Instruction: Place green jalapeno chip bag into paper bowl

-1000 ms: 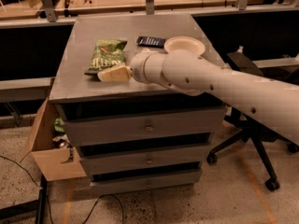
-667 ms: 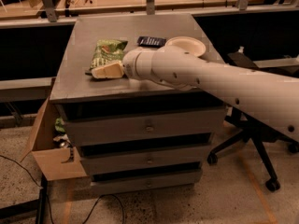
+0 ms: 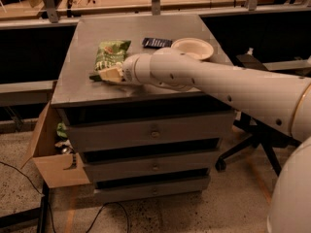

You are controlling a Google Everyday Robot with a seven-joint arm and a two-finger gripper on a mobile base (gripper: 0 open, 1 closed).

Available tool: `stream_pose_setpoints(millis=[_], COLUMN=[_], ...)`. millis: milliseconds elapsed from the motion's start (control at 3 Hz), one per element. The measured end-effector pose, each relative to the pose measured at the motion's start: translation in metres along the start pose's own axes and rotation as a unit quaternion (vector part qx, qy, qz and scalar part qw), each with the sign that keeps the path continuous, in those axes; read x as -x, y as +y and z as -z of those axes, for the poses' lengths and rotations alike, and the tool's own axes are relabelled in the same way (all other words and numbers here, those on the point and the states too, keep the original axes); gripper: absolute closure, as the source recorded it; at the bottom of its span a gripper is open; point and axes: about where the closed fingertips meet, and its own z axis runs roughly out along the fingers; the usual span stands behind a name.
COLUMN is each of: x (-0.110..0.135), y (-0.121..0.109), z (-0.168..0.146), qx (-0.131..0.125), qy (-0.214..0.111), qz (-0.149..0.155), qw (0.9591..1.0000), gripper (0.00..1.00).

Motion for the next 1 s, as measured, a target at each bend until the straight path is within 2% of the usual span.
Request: stream_pose_setpoints(millis=[333,667,1000], x=[0.0,0.018,0.04], y=[0.002,-0.011,-0.035], z=[-0.004,0.014,0.046], qx=[0.002,-0.025,-0.074], qy=[0.001,-0.018,-0.039], qz=[0.006,0.022,0.038], qw=[1.0,0.9993,0.9958], gripper=[0.64,0.88,1.0])
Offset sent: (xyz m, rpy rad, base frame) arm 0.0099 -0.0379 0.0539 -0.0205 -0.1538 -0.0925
